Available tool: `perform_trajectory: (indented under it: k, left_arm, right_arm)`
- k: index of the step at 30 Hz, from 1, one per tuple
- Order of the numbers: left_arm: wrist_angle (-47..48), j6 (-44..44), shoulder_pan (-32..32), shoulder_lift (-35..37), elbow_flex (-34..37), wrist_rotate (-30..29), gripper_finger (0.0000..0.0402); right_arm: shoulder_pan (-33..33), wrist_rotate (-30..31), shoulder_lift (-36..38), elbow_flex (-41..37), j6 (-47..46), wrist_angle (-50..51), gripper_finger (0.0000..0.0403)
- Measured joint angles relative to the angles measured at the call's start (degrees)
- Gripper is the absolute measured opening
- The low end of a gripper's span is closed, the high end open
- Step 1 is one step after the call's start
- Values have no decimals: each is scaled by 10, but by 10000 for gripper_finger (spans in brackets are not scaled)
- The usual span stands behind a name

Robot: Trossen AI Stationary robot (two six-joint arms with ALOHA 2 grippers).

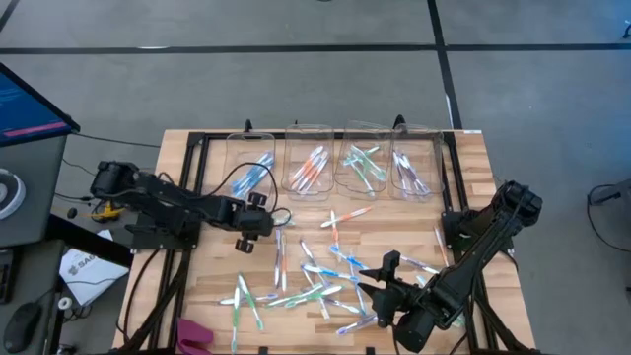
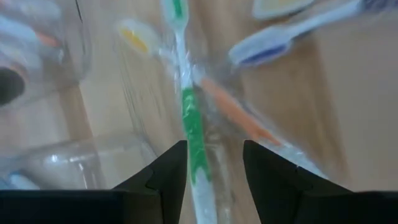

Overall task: Pick & Place Toothbrushes
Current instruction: Adjust the left transparent bin

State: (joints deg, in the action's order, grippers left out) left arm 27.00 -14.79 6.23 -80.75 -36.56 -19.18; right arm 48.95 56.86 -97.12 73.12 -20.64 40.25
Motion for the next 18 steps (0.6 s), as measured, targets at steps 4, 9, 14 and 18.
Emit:
perform_trajectory:
  k: [4, 9, 14, 18]
  left_arm:
    - [-3, -1, -18, -16, 0, -5, 150]
    - [-3, 0, -38, -11, 0, -16, 150]
    - [-3, 0, -59, -12, -1, 26, 150]
    - [-2, -1, -60, -13, -1, 26, 150]
  right_arm:
    - [0, 0, 0, 0, 0, 0, 150]
    - [0, 0, 0, 0, 0, 0, 150]
    - [0, 0, 0, 0, -5, -2, 150]
    - [0, -1, 0, 0, -9, -2, 150]
